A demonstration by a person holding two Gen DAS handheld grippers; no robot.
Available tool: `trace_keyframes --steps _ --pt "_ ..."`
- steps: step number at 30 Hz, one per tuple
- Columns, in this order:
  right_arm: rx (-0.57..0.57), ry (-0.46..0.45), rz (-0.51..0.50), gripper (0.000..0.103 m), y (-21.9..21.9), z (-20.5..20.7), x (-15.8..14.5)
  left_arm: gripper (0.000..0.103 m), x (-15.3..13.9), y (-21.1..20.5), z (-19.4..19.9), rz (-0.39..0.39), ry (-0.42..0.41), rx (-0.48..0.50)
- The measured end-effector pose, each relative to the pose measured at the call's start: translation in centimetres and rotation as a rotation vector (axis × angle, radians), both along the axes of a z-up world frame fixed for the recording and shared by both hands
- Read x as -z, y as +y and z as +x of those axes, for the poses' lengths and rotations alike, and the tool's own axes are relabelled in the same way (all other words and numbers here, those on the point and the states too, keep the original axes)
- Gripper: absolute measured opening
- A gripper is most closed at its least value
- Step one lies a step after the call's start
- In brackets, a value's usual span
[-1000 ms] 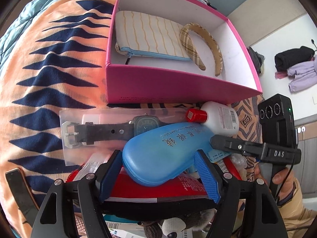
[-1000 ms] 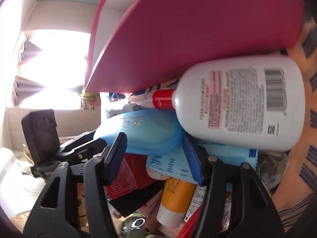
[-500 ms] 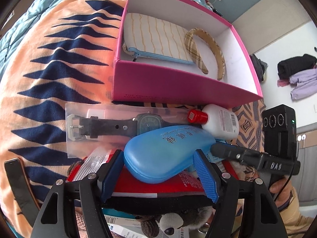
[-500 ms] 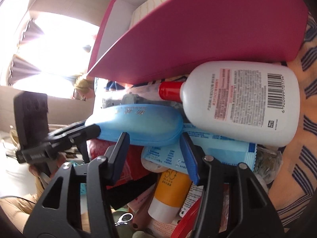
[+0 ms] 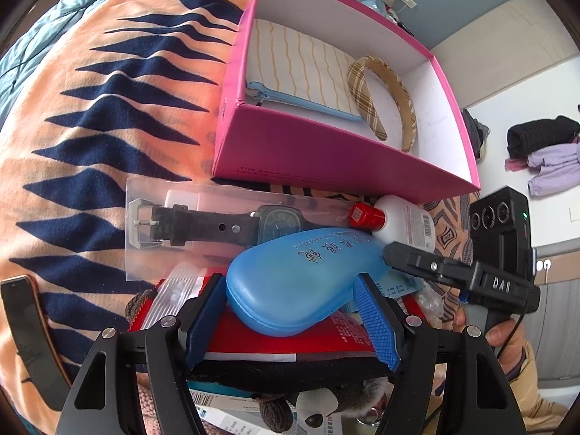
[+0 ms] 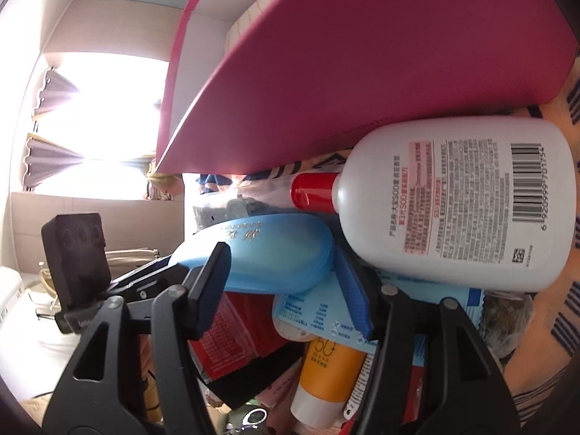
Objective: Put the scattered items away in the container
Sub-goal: 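Close the right gripper around the blue glasses case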
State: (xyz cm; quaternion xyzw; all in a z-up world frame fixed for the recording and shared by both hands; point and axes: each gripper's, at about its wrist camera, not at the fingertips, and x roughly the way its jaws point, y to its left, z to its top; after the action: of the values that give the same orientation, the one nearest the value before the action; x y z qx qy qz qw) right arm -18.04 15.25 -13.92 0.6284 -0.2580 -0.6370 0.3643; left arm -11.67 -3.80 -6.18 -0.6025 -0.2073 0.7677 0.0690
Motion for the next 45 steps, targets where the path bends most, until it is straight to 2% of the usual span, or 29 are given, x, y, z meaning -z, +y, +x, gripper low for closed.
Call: trace_keyframes --steps 4,13,14,15,16,18,19,23,25,28,31,37,45 --pt "-0.051 0.091 0.034 0.048 -0.8 0.8 -1.1 0.073 -0.3 0.0 0.1 -0.008 0.006 -0.015" --pt "-0.11 0.188 0.066 0.047 1.4 2.2 -3.5 0.07 -0.5 0.6 0.6 -0.046 0.012 0.024" --pt "-0.131 0.206 0.052 0.045 1.5 2.5 -4.0 0.07 -0.4 0.6 0.6 -0.052 0.013 0.03" --pt "-0.156 0.227 0.03 0.038 1.2 2.9 -4.4 0.07 -0.4 0.7 0.6 -0.057 0.012 0.033" --pt "-0.181 0.252 0.028 0.037 0.8 3.4 -4.6 0.07 -0.3 0.8 0.6 -0.062 0.011 0.036" --pt "-0.21 0.294 0.103 0.038 0.4 3.9 -4.9 0.069 -0.2 0.9 0.6 -0.071 0.01 0.042" --pt "-0.214 0.294 0.13 0.038 0.3 3.8 -4.8 0.069 -0.1 0.9 0.6 -0.077 0.009 0.046" --pt "-0.125 0.188 0.1 0.039 1.7 2.3 -3.4 0.068 -0.2 1.0 0.9 -0.109 0.006 0.057" --pt "-0.097 0.168 0.109 0.046 2.0 1.6 -3.0 0.067 -0.2 0.6 1.0 -0.101 0.0 0.047" --pt "-0.073 0.107 0.099 0.049 2.0 0.7 -2.3 0.067 0.1 0.0 0.8 -0.076 -0.01 0.029" --pt "-0.071 0.067 0.093 0.051 1.7 -0.1 -1.9 0.066 0.3 -0.1 0.5 -0.088 -0.017 0.023" --pt "-0.088 0.033 0.076 0.054 1.1 0.0 -1.3 0.066 0.1 -0.1 0.1 -0.107 0.001 0.031" --pt "-0.081 0.087 0.051 0.055 1.4 0.3 -1.9 0.067 0.0 0.0 -1.0 -0.158 0.011 0.054"
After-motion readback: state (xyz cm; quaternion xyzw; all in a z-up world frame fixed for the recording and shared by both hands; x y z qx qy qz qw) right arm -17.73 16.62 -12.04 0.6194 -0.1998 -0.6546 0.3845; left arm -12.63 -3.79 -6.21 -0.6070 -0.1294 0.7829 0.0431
